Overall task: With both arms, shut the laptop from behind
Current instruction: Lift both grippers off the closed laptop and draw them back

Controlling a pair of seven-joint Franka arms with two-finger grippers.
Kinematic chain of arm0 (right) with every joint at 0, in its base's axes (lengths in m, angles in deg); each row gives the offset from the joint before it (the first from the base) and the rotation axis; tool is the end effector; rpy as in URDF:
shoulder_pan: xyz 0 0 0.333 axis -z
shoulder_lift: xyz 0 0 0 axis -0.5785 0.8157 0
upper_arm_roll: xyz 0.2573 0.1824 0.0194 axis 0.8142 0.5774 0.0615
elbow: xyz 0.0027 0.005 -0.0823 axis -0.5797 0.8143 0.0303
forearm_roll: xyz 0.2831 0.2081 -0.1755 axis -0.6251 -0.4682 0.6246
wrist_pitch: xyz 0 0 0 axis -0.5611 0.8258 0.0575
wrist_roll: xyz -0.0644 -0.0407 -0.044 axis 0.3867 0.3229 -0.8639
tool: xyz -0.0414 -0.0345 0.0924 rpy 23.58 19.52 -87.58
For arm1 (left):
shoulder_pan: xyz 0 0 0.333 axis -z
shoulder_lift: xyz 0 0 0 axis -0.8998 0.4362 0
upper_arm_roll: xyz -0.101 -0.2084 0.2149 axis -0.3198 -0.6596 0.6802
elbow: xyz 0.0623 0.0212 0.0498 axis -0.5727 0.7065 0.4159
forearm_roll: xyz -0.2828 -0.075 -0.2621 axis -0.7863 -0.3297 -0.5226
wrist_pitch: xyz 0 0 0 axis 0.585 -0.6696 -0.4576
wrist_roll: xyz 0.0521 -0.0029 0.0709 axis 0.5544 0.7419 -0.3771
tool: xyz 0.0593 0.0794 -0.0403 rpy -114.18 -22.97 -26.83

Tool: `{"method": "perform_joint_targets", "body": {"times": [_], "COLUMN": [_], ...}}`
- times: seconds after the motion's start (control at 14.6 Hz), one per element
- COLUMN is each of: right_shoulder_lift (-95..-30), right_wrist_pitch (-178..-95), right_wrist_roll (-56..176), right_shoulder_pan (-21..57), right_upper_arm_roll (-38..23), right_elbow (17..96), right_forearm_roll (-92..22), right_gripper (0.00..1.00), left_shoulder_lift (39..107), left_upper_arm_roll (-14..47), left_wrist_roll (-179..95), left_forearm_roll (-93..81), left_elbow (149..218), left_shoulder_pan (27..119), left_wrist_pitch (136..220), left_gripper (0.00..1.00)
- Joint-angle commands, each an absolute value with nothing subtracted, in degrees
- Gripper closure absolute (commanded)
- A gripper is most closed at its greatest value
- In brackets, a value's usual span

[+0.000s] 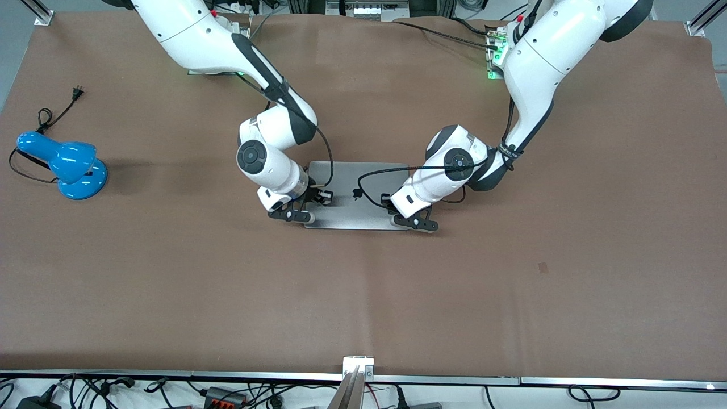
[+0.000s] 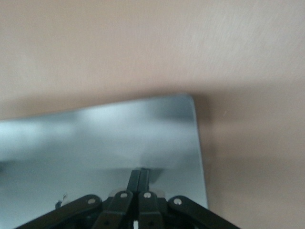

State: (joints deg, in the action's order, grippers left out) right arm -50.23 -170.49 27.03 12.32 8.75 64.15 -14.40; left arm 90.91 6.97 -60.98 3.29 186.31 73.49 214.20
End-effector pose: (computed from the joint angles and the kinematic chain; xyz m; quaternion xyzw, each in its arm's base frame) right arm 0.5514 0.3489 0.1930 -0.9853 0.0906 0.0181 0.1434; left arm 0.5533 -0.3793 0.1808 0.9828 -0.0249 0.0004 0.1830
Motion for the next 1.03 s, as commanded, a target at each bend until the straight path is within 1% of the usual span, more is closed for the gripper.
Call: {"method": "perform_joint_targets", "body": {"times": [0.0,0.27,0.41,0.68,0.75,0.82,0.96], "right_shoulder_lift": [-53.7,-60.4,-62.5,-63.4,-63.8,-64.5,-66.4], "right_wrist_pitch": [-164.7,-150.3,-139.9,-118.4,-114.9,-113.1,-112.3], "right_wrist_roll": [28.0,28.1,28.2,35.3,39.0,43.2,49.1], "right_shoulder_pan": [13.5,13.5,13.5,13.5,13.6,13.9,14.0], "right_upper_arm_roll": [7.7,3.1,0.6,-6.1,-8.3,-10.2,-13.1], "right_elbow": [62.4,59.7,55.0,42.3,40.4,38.9,38.7], "right_forearm_roll": [-13.3,-9.7,-8.1,-6.2,-6.5,-6.4,-6.3], "right_gripper": [1.0,1.0,1.0,1.0,1.0,1.0,1.0], "left_shoulder_lift": [89.5,82.5,78.6,70.6,69.7,69.3,69.3], "left_upper_arm_roll": [7.5,7.5,7.8,8.5,8.4,8.4,8.5], "left_wrist_roll": [-61.0,-60.8,-60.8,-60.6,-60.5,-60.5,-60.3], "left_forearm_roll": [5.1,5.1,5.1,5.8,7.2,8.6,9.7], "left_elbow": [186.0,185.5,185.4,183.9,182.0,179.1,173.7], "left_shoulder_pan": [73.5,73.0,72.9,69.9,69.3,68.8,68.3], "left_wrist_pitch": [212.1,198.6,192.9,178.3,174.3,169.2,160.2], "left_gripper": [0.99,0.99,0.99,0.99,0.99,0.99,0.98]}}
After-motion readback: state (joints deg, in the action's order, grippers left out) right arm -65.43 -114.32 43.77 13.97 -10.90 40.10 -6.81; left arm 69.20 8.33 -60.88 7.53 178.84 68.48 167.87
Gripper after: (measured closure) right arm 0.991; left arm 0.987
